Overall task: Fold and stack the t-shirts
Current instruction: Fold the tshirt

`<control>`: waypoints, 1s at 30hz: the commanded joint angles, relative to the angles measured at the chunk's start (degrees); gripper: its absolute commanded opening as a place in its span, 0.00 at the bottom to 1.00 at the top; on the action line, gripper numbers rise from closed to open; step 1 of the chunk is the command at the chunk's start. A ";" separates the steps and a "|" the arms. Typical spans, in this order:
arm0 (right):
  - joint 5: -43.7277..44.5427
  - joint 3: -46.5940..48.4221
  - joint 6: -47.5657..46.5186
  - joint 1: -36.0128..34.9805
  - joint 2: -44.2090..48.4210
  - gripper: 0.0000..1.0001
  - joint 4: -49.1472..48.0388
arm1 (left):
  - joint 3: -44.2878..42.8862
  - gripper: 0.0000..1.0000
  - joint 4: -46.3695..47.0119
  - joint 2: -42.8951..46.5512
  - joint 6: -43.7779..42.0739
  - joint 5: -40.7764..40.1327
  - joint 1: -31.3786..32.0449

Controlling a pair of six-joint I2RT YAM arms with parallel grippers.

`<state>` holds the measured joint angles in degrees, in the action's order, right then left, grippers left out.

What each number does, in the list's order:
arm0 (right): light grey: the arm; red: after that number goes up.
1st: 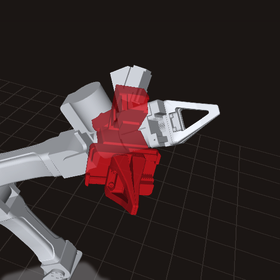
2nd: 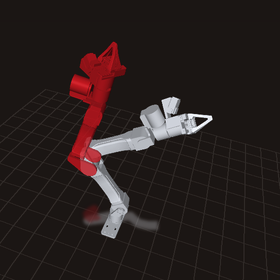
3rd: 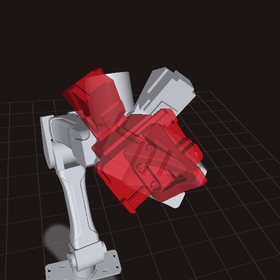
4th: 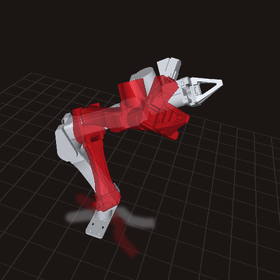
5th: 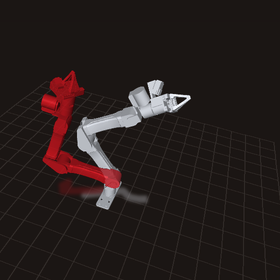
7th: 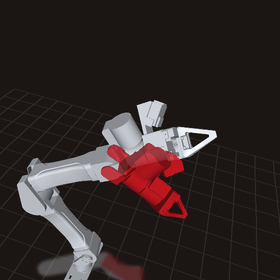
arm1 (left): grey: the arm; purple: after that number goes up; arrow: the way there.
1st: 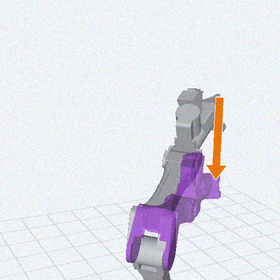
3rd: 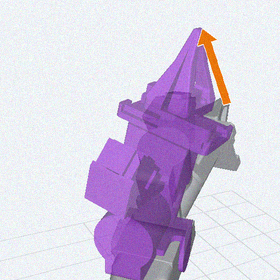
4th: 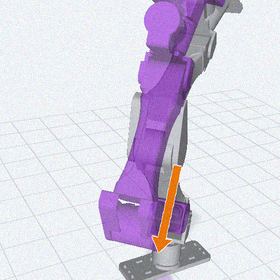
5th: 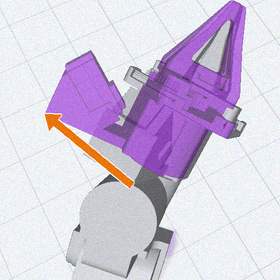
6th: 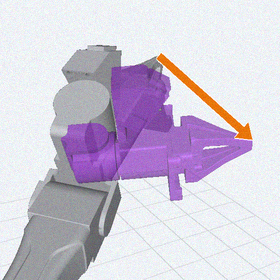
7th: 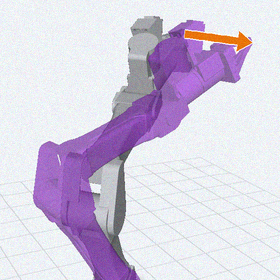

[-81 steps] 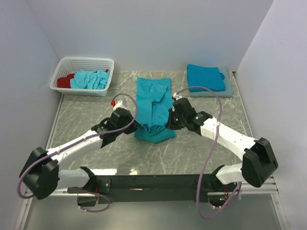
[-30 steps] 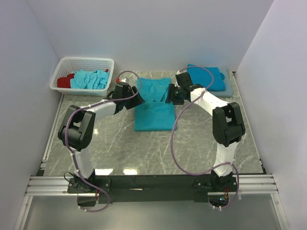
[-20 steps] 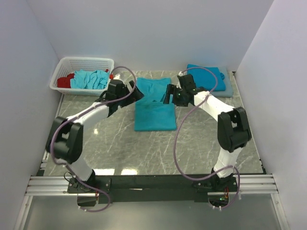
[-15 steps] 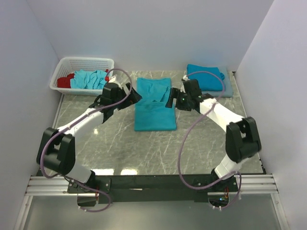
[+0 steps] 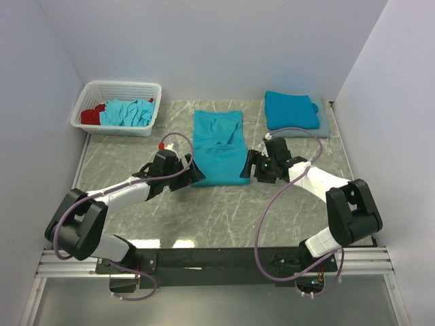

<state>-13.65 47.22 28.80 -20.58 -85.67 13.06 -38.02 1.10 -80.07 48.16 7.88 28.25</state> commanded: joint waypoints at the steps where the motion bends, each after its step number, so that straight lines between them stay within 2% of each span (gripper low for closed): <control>1: -1.55 0.41 1.17 0.28 -1.07 0.84 -4.62 | 0.49 0.94 5.84 -2.80 2.37 -0.49 0.23; 4: -3.49 0.33 1.61 0.28 -3.10 0.76 -5.32 | -1.09 0.85 4.70 -5.88 2.20 -0.85 0.23; 9: -2.79 0.24 1.96 0.36 -4.50 0.67 -5.50 | -0.56 0.77 4.00 -7.11 2.82 -3.22 0.23; 10: -2.44 0.50 1.97 0.36 -4.77 0.64 -5.24 | -0.74 0.67 3.65 -7.29 2.64 -3.48 0.23; 11: -2.26 0.59 1.88 0.28 -4.95 0.61 -5.06 | -1.00 0.61 3.38 -8.07 2.55 -4.01 0.23; 12: -2.17 0.68 2.05 0.36 -5.12 0.55 -4.89 | -1.53 0.54 3.20 -8.34 2.29 -3.84 0.23; 13: -2.08 0.77 2.05 0.28 -5.64 0.52 -4.71 | -1.79 0.41 2.85 -8.87 2.29 -3.92 0.23; 16: -1.82 0.85 2.23 0.36 -6.70 0.45 -4.62 | -1.97 0.28 3.11 -10.10 2.64 -4.27 0.23; 20: -1.56 0.85 2.23 0.36 -7.67 0.36 -4.18 | -2.93 0.22 2.68 -11.33 2.02 -4.71 0.23; 24: -1.64 0.59 2.23 0.36 -8.29 0.32 -4.35 | -3.20 0.17 3.29 -12.21 2.02 -4.28 0.23; 25: -1.64 0.50 2.23 0.28 -8.37 0.30 -4.36 | -3.29 0.10 3.20 -12.39 2.02 -4.19 0.23; 28: -2.78 0.50 2.05 0.36 -8.55 0.20 -4.44 | -3.90 0.01 2.24 -13.09 1.50 -3.84 0.23; 30: -4.10 0.07 1.88 0.36 -8.55 0.12 -4.79 | -3.47 0.01 2.58 -12.74 1.23 -3.49 0.23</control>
<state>-16.29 47.22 30.94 -20.58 -93.62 9.80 -40.64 4.03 -92.09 50.65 4.73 28.42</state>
